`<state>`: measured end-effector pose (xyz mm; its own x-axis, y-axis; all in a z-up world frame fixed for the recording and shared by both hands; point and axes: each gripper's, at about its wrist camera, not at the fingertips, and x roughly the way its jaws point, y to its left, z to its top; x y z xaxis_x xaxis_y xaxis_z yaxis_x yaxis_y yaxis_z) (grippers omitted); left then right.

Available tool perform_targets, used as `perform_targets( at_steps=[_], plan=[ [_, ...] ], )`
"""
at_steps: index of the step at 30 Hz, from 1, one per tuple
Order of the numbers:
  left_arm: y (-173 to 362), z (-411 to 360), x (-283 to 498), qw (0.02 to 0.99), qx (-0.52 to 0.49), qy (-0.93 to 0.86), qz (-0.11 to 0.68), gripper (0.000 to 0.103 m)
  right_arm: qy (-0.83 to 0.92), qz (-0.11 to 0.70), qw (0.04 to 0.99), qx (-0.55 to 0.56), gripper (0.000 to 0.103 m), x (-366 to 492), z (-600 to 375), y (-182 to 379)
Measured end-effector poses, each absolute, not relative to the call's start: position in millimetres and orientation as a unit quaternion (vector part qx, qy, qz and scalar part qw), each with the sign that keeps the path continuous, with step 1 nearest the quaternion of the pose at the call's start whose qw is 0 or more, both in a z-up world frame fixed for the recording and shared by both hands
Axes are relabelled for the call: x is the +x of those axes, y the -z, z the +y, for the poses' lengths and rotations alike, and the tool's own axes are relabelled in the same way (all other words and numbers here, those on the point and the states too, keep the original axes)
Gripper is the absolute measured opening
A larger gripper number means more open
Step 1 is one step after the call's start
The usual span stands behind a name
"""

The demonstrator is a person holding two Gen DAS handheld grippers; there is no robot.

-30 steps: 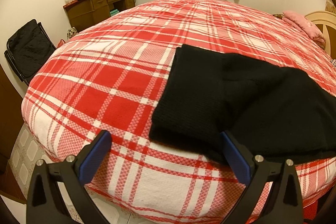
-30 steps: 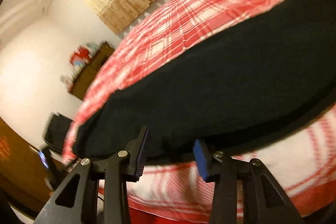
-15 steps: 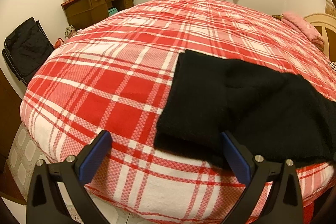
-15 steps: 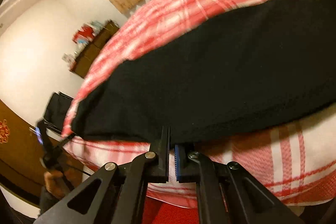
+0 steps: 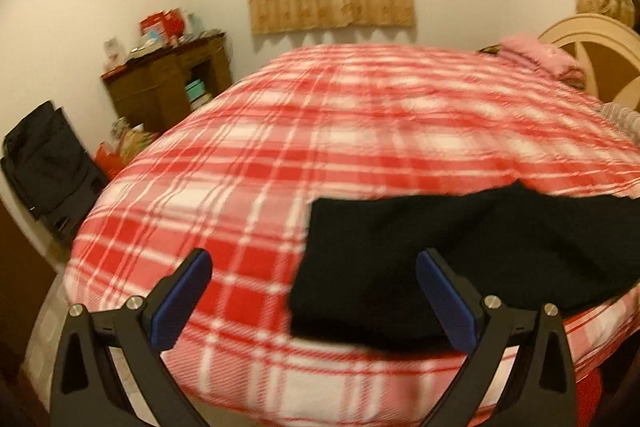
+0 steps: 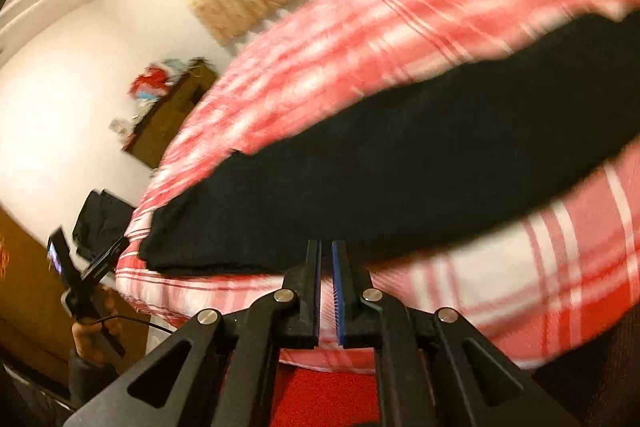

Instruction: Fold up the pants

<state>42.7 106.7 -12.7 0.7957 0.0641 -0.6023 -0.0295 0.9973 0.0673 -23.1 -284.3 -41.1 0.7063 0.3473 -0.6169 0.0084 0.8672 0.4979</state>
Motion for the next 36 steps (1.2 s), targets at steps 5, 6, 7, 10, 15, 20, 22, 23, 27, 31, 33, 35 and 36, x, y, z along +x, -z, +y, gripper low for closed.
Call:
perform_targets(
  at_steps=[5, 6, 7, 10, 15, 20, 22, 23, 27, 31, 33, 35, 36],
  plan=[
    [25.4, 75.7, 62.9, 0.941, 0.017, 0.009, 0.337, 0.103, -0.172, 0.39, 0.88, 0.208, 0.006, 32.2, -223.8, 43.3],
    [29.5, 69.8, 65.4, 0.941, 0.027, 0.006, 0.338, 0.103, -0.188, 0.4, 0.874, 0.204, 0.006, 39.4, -209.5, 48.2],
    [32.3, 67.1, 67.6, 0.94, 0.034, -0.001, 0.34, 0.103, -0.21, 0.412, 0.865, 0.196, 0.006, 47.8, -190.5, 55.1],
    [38.4, 69.6, 73.0, 0.936, 0.033, -0.005, 0.351, 0.103, -0.247, 0.45, 0.84, 0.176, 0.006, 59.5, -140.9, 83.1],
    [54.2, 95.9, 73.7, 0.921, 0.023, -0.047, 0.386, 0.103, -0.301, 0.514, 0.79, 0.145, 0.006, 51.9, -87.0, 114.7],
    [46.9, 127.1, 63.8, 0.924, -0.013, -0.053, 0.379, 0.103, -0.315, 0.427, 0.834, 0.149, 0.006, 64.1, -103.9, 57.1],
    [34.6, 133.0, 66.2, 0.931, -0.03, -0.052, 0.359, 0.103, -0.298, 0.407, 0.852, 0.137, 0.006, 83.0, -107.2, 41.5],
    [31.8, 133.7, 69.4, 0.933, -0.033, -0.053, 0.354, 0.103, -0.29, 0.409, 0.856, 0.125, 0.006, 94.8, -104.1, 39.3],
    [33.5, 126.2, 96.9, 0.928, -0.031, -0.068, 0.364, 0.103, -0.273, 0.434, 0.851, 0.115, 0.006, 139.2, -86.9, 53.0],
    [62.6, 115.9, 108.9, 0.912, -0.011, -0.091, 0.399, 0.103, -0.28, 0.465, 0.834, 0.1, 0.006, 176.9, -46.9, 81.3],
    [74.2, 118.5, 107.6, 0.905, 0.004, -0.109, 0.411, 0.103, -0.3, 0.466, 0.822, 0.127, 0.006, 185.8, -34.4, 98.4],
    [79.0, 131.2, 107.1, 0.91, -0.036, -0.092, 0.404, 0.103, -0.303, 0.453, 0.825, 0.151, 0.006, 195.4, -34.8, 103.4],
    [77.5, 134.8, 110.3, 0.908, -0.041, -0.091, 0.406, 0.103, -0.304, 0.454, 0.822, 0.161, 0.006, 198.3, -36.3, 103.8]
  ],
)
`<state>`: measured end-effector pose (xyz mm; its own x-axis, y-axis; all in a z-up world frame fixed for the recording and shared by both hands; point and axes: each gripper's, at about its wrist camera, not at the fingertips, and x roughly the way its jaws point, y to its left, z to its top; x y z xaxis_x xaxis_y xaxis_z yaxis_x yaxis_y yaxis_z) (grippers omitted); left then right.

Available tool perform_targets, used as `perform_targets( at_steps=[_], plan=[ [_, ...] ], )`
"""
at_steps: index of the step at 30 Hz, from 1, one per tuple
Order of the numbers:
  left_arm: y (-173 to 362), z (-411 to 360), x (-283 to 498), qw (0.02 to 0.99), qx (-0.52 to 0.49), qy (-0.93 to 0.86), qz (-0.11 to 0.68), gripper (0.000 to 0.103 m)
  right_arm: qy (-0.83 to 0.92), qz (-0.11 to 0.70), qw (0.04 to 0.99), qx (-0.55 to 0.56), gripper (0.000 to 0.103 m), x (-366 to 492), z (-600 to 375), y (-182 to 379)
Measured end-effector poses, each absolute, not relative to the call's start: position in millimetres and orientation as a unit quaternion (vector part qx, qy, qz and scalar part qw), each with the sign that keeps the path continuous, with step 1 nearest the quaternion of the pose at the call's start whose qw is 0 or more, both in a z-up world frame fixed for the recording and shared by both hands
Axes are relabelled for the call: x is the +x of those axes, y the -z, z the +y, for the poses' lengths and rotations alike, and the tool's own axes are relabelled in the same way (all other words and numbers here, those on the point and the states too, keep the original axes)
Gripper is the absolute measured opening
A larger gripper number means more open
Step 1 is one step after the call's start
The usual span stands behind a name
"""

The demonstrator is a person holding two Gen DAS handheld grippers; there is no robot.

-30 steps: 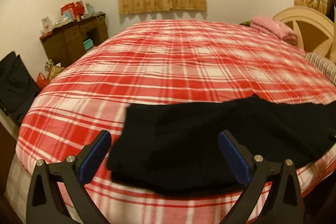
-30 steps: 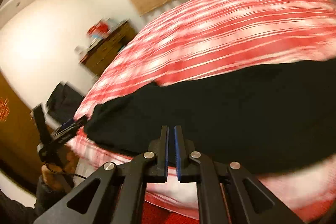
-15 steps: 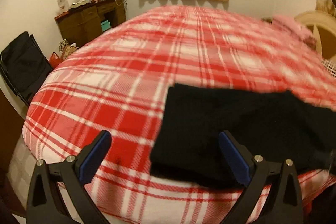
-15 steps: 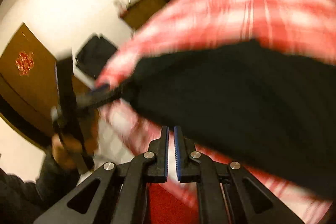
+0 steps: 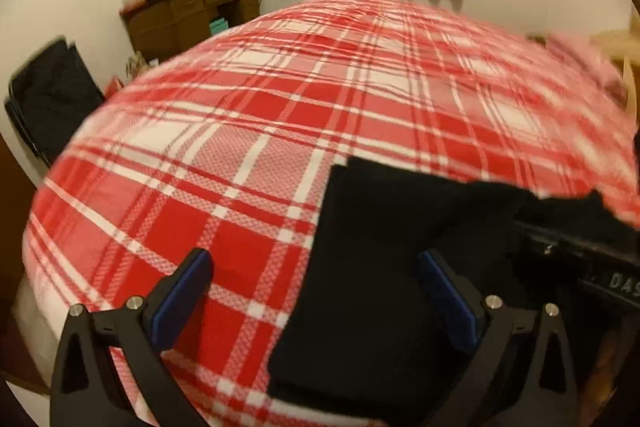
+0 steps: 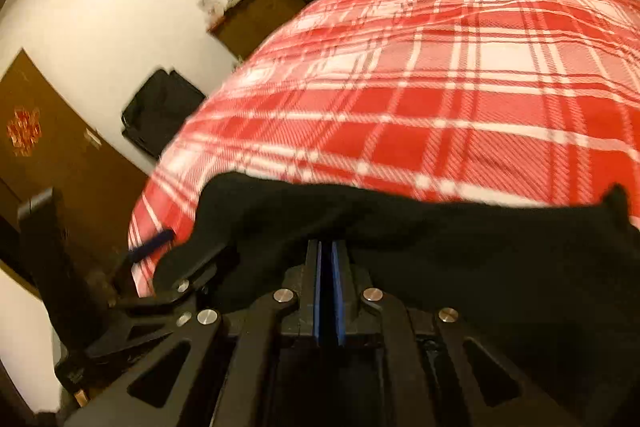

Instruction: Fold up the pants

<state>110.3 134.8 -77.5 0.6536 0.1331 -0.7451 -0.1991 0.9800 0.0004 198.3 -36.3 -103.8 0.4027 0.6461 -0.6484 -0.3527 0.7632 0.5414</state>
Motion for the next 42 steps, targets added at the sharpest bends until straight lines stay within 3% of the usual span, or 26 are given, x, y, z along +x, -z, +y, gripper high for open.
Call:
perform_targets(
  at_steps=[4, 9, 17, 21, 24, 28, 29, 31, 32, 37, 42],
  plan=[
    [60.3, 132.2, 116.3, 0.906, -0.024, -0.109, 0.408, 0.103, -0.304, 0.472, 0.806, 0.188, 0.006, 195.1, -51.7, 95.0],
    [32.6, 111.7, 102.7, 0.926, -0.019, -0.083, 0.367, 0.103, -0.285, 0.41, 0.842, 0.207, 0.006, 149.9, -97.8, 56.1],
    [63.1, 83.2, 87.6, 0.913, -0.054, -0.051, 0.4, 0.103, -0.155, 0.426, 0.875, 0.169, 0.006, 80.6, -214.5, 49.7],
    [78.7, 66.8, 88.2, 0.906, 0.01, -0.086, 0.415, 0.103, -0.051, 0.469, 0.865, 0.172, 0.006, 58.5, -293.5, 67.8],
    [77.9, 63.7, 87.6, 0.906, 0.02, -0.095, 0.413, 0.103, -0.062, 0.45, 0.854, 0.253, 0.006, 36.9, -340.1, 59.8],
    [72.0, 65.6, 84.5, 0.903, 0.008, -0.098, 0.418, 0.103, 0.033, 0.344, 0.898, 0.271, 0.007, -9.5, -420.5, 13.5],
    [69.6, 64.8, 81.4, 0.905, 0.003, -0.098, 0.413, 0.103, 0.056, 0.328, 0.901, 0.276, 0.016, -18.2, -435.8, 8.5],
    [68.2, 60.5, 76.2, 0.907, 0.003, -0.097, 0.409, 0.103, 0.122, 0.281, 0.906, 0.293, 0.087, -44.2, -484.5, -6.7],
    [68.9, 56.8, 75.6, 0.907, 0.009, -0.098, 0.409, 0.103, 0.159, 0.252, 0.909, 0.292, 0.094, -58.0, -506.4, -13.4],
    [76.1, 47.0, 79.0, 0.901, 0.032, -0.112, 0.418, 0.103, 0.278, 0.232, 0.901, 0.238, 0.094, -86.1, -575.4, -27.0],
    [77.3, 51.6, 81.6, 0.9, 0.019, -0.112, 0.42, 0.103, 0.35, 0.271, 0.873, 0.202, 0.093, -93.9, -615.2, -1.2]
  ],
)
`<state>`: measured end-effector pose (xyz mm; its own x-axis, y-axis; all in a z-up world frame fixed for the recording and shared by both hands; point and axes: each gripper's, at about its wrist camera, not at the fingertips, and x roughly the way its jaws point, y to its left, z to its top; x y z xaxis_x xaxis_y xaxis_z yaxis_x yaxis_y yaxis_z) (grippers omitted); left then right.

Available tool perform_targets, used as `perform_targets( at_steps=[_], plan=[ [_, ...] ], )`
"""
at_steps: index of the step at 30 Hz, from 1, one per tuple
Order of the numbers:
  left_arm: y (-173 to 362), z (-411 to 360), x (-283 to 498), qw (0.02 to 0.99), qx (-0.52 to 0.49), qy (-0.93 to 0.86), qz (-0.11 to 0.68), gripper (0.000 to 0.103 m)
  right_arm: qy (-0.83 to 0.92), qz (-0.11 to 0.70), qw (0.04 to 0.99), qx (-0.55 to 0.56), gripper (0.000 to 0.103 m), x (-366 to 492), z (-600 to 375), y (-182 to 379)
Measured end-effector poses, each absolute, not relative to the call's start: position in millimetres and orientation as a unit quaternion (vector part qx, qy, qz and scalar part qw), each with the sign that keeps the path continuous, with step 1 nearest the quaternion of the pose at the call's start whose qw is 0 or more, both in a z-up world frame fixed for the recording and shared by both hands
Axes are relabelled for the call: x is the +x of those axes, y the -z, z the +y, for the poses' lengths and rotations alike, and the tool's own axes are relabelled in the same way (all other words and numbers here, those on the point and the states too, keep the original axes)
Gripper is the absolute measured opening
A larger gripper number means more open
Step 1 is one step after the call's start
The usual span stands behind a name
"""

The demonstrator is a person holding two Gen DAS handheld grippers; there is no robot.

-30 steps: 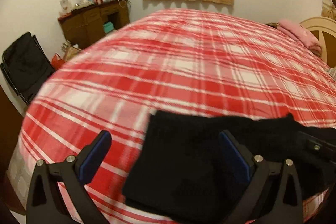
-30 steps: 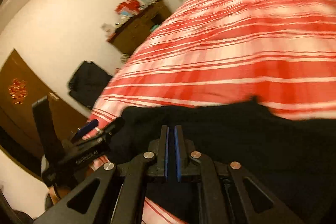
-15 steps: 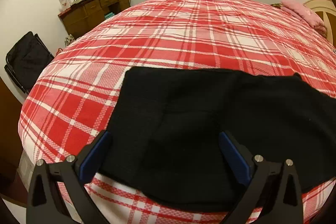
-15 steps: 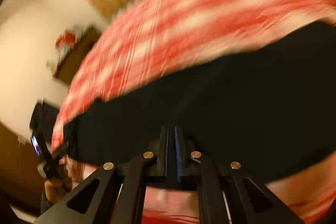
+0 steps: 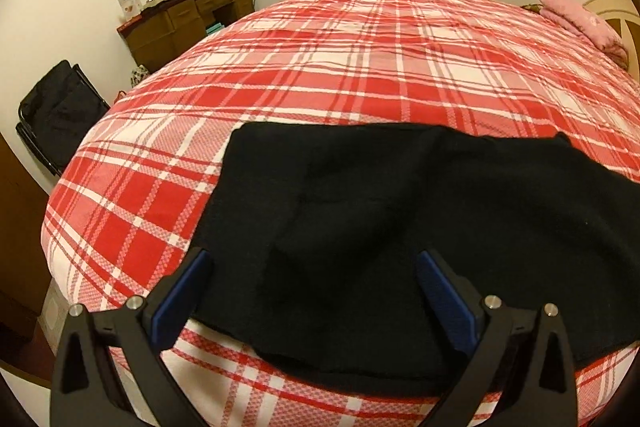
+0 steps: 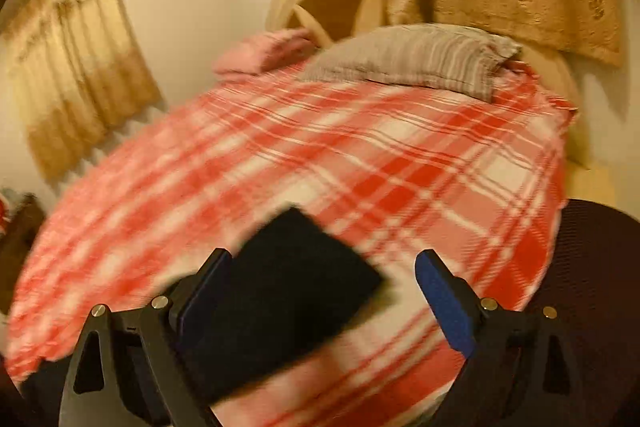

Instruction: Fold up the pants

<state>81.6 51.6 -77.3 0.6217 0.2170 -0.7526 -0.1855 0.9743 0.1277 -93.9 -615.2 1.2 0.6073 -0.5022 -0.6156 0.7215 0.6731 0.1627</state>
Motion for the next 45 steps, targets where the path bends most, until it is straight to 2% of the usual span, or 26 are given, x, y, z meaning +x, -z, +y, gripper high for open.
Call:
perform_targets(
  at_steps=[5, 6, 7, 10, 18, 25, 36, 45],
  plan=[
    [77.5, 51.5, 81.9, 0.899, 0.021, -0.115, 0.422, 0.103, 0.365, 0.3, 0.863, 0.179, 0.093, -84.0, -616.5, 22.4],
    [77.8, 51.4, 82.4, 0.899, 0.02, -0.116, 0.422, 0.103, 0.365, 0.304, 0.865, 0.163, 0.09, -79.8, -612.7, 20.7],
    [78.1, 50.8, 82.7, 0.898, 0.021, -0.117, 0.423, 0.103, 0.362, 0.308, 0.867, 0.149, 0.086, -77.8, -610.3, 22.3],
    [78.3, 50.7, 82.9, 0.898, 0.021, -0.117, 0.423, 0.103, 0.34, 0.319, 0.876, 0.124, 0.052, -69.8, -594.5, 22.7],
    [79.3, 50.3, 82.4, 0.9, 0.024, -0.114, 0.419, 0.103, 0.348, 0.324, 0.874, 0.103, 0.043, -66.4, -588.4, 24.1],
    [80.1, 49.9, 80.0, 0.903, 0.025, -0.111, 0.414, 0.103, 0.362, 0.342, 0.866, 0.039, 0.017, -52.1, -566.0, 21.0],
    [80.0, 49.4, 79.5, 0.903, 0.025, -0.111, 0.415, 0.103, 0.36, 0.32, 0.876, -0.005, 0.013, -56.3, -537.9, -3.4],
    [78.9, 49.5, 81.1, 0.902, 0.024, -0.109, 0.416, 0.103, 0.191, 0.254, 0.945, -0.076, 0.012, -40.9, -406.9, -60.9]
  ],
)
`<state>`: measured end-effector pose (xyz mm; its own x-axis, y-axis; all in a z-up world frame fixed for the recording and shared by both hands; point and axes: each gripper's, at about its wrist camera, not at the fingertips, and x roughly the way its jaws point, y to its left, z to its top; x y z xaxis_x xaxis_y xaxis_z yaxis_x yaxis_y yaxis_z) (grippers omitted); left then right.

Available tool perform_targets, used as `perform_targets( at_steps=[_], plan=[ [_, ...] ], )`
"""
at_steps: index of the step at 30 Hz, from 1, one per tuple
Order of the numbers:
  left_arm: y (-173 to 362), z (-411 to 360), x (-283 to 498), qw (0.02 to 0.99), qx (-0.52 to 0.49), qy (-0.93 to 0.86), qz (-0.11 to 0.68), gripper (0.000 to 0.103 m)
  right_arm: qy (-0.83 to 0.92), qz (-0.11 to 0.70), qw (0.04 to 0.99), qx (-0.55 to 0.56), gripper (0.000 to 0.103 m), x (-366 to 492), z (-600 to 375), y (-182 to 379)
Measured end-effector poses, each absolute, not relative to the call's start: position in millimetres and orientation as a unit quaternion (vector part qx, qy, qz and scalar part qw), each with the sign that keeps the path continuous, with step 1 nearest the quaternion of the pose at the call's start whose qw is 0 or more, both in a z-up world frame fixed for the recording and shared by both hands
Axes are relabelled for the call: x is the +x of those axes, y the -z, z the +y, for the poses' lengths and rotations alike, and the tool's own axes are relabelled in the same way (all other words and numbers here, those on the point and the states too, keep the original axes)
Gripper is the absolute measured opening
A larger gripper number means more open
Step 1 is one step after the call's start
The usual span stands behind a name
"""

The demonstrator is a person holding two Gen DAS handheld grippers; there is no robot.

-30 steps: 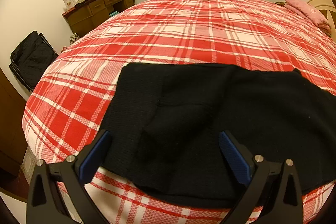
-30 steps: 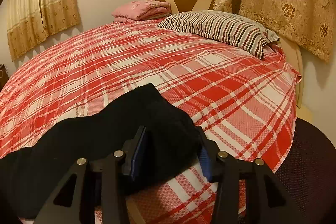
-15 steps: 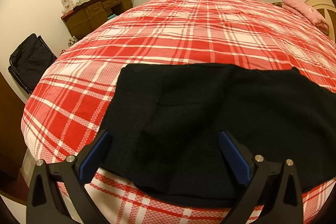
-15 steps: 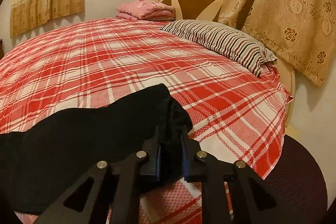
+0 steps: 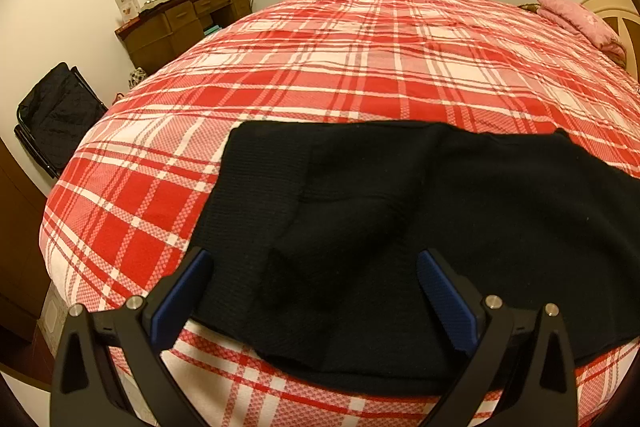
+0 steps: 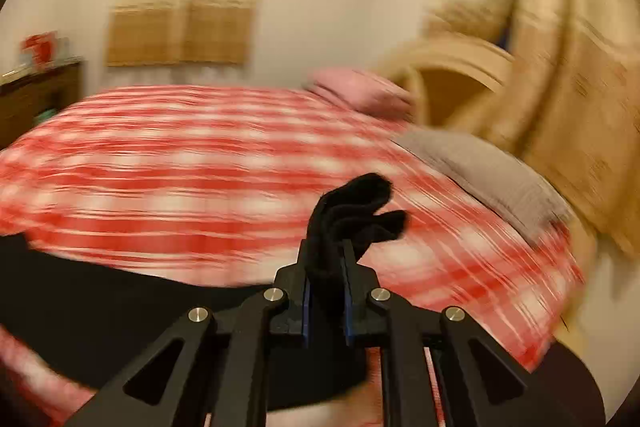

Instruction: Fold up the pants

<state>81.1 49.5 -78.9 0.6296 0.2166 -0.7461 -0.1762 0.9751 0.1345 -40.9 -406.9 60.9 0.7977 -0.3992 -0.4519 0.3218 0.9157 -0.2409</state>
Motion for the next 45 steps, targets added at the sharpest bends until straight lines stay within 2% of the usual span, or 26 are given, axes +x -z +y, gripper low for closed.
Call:
perform_targets(
  at_steps=[3, 7, 16, 21, 26, 28, 31, 32, 33, 36, 38, 39, 41, 45],
  plan=[
    [78.5, 49.9, 81.9, 0.902, 0.024, -0.107, 0.417, 0.103, 0.128, 0.254, 0.953, -0.102, 0.012, -31.0, -352.9, -53.1],
    [78.5, 51.3, 80.8, 0.903, 0.022, -0.102, 0.417, 0.103, 0.067, 0.281, 0.949, -0.128, 0.012, -11.9, -296.2, -15.5],
    [78.9, 53.1, 77.7, 0.907, 0.021, -0.09, 0.412, 0.103, 0.017, 0.352, 0.921, -0.168, 0.012, -2.3, -246.9, 67.8],
    [79.1, 54.3, 77.8, 0.908, 0.021, -0.088, 0.409, 0.103, 0.012, 0.358, 0.921, -0.154, 0.016, -11.1, -245.2, 75.5],
    [78.8, 54.5, 77.1, 0.909, 0.021, -0.086, 0.407, 0.103, 0.006, 0.356, 0.913, -0.199, 0.018, -19.1, -230.2, 83.0],
    [79.3, 54.4, 76.9, 0.91, 0.021, -0.086, 0.405, 0.103, 0.0, 0.357, 0.909, -0.214, 0.03, -22.1, -223.2, 86.5],
    [79.5, 54.7, 76.8, 0.911, 0.022, -0.086, 0.403, 0.103, -0.028, 0.362, 0.912, -0.191, 0.041, -27.0, -215.8, 81.0],
    [79.4, 54.8, 76.5, 0.911, 0.022, -0.086, 0.403, 0.103, -0.057, 0.368, 0.914, -0.162, 0.055, -29.3, -215.8, 76.1],
    [79.4, 54.7, 76.5, 0.911, 0.022, -0.085, 0.402, 0.103, -0.089, 0.372, 0.915, -0.13, 0.061, -30.3, -217.4, 70.8],
    [79.5, 54.5, 76.8, 0.911, 0.022, -0.085, 0.403, 0.103, -0.165, 0.375, 0.911, -0.04, 0.061, -30.6, -225.7, 49.9],
    [79.6, 54.1, 76.4, 0.911, 0.023, -0.084, 0.403, 0.103, -0.141, 0.349, 0.926, 0.009, 0.044, -24.5, -245.7, 31.2],
    [79.3, 54.8, 76.5, 0.911, 0.023, -0.084, 0.403, 0.103, -0.126, 0.349, 0.928, 0.034, 0.022, -16.6, -259.1, 26.4],
    [79.4, 54.7, 76.6, 0.911, 0.023, -0.085, 0.403, 0.103, -0.063, 0.35, 0.932, 0.069, 0.018, 3.0, -290.9, 24.0],
    [78.9, 54.2, 76.5, 0.911, 0.023, -0.086, 0.403, 0.103, 0.026, 0.371, 0.928, 0.033, 0.018, 40.6, -313.9, 44.5]
  ],
)
